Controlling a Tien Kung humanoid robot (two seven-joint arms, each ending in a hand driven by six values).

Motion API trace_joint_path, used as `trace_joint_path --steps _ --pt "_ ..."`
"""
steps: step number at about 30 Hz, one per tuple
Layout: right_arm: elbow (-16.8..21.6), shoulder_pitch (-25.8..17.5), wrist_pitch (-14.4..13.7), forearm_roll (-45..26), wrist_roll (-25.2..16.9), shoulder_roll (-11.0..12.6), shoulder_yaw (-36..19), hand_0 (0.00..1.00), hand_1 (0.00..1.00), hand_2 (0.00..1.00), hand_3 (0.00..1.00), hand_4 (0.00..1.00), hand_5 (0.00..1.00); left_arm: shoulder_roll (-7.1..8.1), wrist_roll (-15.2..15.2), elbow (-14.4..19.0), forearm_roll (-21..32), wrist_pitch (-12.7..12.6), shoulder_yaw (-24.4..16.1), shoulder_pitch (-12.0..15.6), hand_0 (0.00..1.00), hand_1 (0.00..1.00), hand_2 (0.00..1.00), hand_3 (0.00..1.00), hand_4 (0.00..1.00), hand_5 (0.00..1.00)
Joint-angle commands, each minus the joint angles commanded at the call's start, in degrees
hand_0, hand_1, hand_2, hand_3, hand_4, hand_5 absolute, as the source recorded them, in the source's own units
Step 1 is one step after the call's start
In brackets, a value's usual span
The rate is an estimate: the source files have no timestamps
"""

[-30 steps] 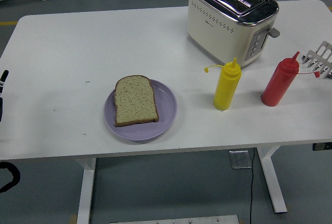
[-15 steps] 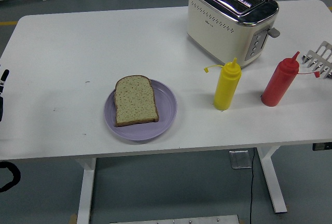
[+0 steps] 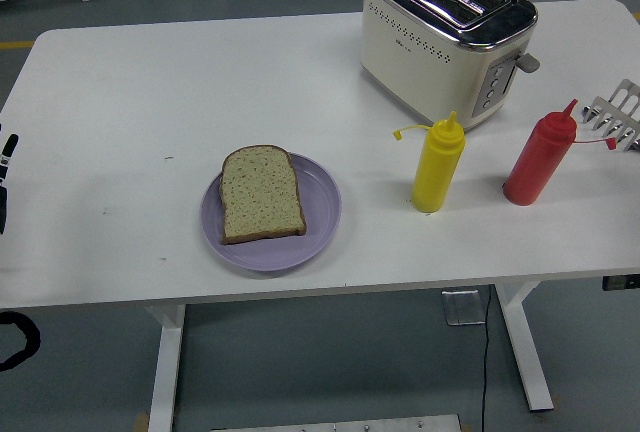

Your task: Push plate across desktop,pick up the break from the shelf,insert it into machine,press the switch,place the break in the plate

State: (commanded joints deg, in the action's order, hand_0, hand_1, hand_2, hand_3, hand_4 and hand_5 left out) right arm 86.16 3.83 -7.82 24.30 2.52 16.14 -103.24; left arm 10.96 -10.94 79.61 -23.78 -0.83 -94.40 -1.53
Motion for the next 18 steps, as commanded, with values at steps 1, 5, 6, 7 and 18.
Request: trace_joint_path --steps 1,5,6,7,18 --pt "0.0 0.0 0.0 0.0 0.0 0.0 0.0 0.823 0.790 0.795 0.777 0.460 0.543 0.01 0.0 0.0 0.0 0.0 0.0 0.0 0.814 0.861 0.922 0.848 0.646 0.998" --pt "0.0 -0.1 0.0 0.0 0.0 0.0 -0.1 0.823 0.790 0.794 0.776 0.460 0.544 0.03 0.0 0.0 0.0 0.0 0.1 0.0 0.814 0.861 0.922 0.848 0.646 0.998" --pt "0.0 -0.1 0.0 0.0 0.0 0.0 -0.1 0.823 0.790 0.794 0.776 0.460 0.544 0.03 0.0 0.0 0.0 0.0 0.1 0.0 0.814 0.861 0.922 0.848 0.646 0.998" --pt "0.0 -0.2 0.0 0.0 0.0 0.1 -0.1 0.823 0.790 0.794 0.776 0.460 0.544 0.03 0.0 0.0 0.0 0.0 0.1 0.1 0.814 0.861 0.922 0.848 0.646 0.998" --pt "0.1 -0.4 0.0 0.0 0.0 0.1 0.0 0.824 0.790 0.795 0.775 0.460 0.543 0.05 0.0 0.0 0.0 0.0 0.1 0.3 0.815 0.861 0.922 0.848 0.647 0.998"
